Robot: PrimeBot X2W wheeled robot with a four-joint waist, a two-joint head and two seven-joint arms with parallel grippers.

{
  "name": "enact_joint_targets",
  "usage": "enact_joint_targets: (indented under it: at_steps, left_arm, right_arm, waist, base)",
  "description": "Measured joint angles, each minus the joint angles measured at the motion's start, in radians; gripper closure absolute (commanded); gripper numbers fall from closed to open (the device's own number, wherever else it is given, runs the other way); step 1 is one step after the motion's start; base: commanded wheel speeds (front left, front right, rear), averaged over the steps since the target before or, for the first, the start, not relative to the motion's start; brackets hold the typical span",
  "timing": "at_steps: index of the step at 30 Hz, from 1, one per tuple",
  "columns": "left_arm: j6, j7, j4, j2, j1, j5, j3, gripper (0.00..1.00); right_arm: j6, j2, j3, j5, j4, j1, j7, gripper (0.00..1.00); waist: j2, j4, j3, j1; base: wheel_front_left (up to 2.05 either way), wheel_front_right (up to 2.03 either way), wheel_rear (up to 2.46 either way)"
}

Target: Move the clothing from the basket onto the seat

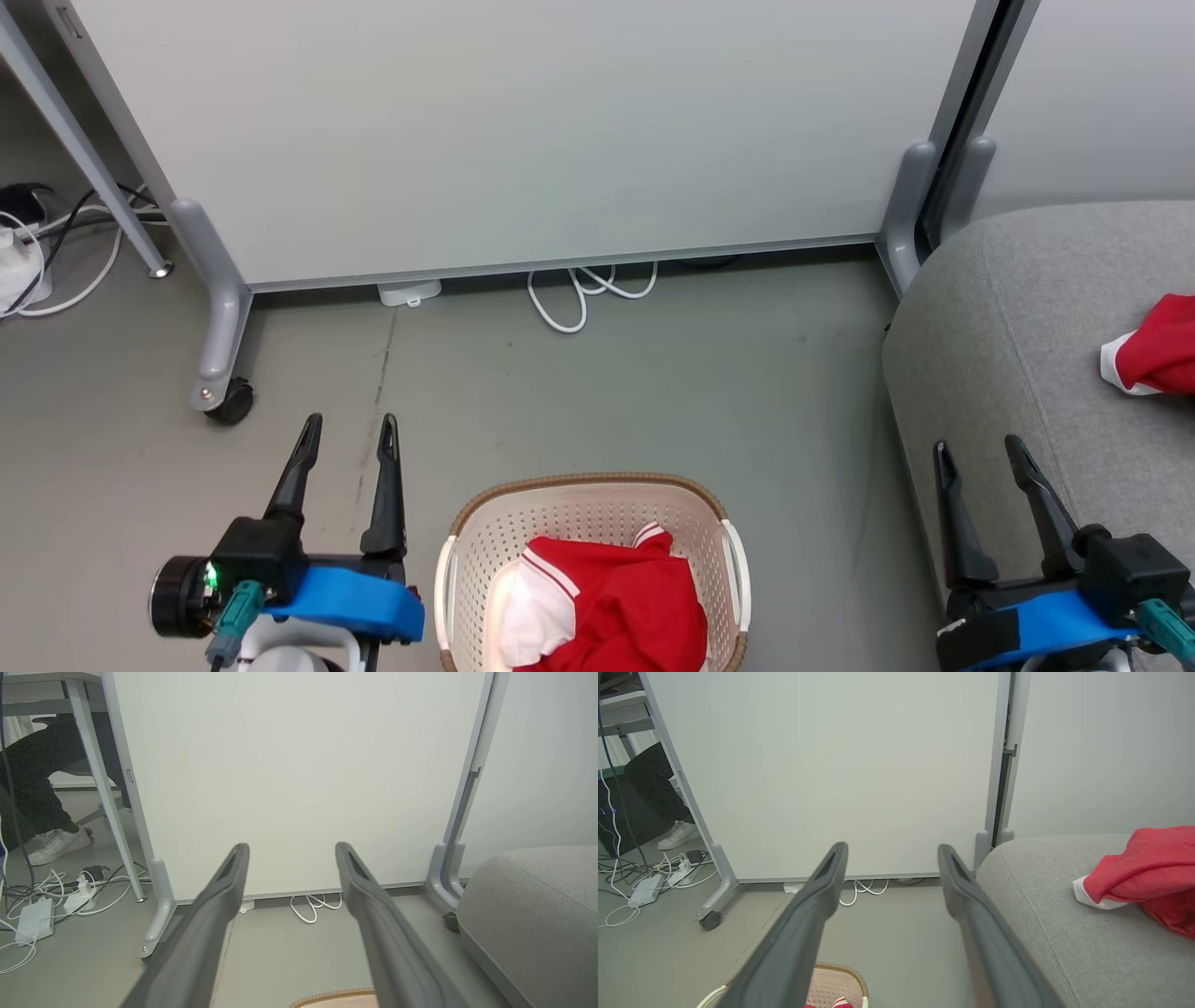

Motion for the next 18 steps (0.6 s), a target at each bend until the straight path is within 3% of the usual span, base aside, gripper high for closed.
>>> enact_joint_targets:
  at_steps: [11, 18]
  left_arm:
    - [-0.032, 0.000, 0.063, 0.012, -0.160, 0.028, -0.078, 0.00]
    - [-0.037, 0.000, 0.220, 0.073, -0.360, 0.024, -0.286, 0.00]
  right_arm:
    - [0.000, -0.012, 0.020, 0.000, -0.026, -0.105, 0.000, 0.00]
    - [0.000, -0.026, 0.030, -0.001, -0.054, -0.213, 0.000, 0.00]
  waist:
    - [0.0000, -0.032, 0.089, 0.0001]
    - [0.0000, -0.079, 0.210, 0.0002]
  base:
    - [0.00, 0.00, 0.00]
    - [0.00, 0.00, 0.00]
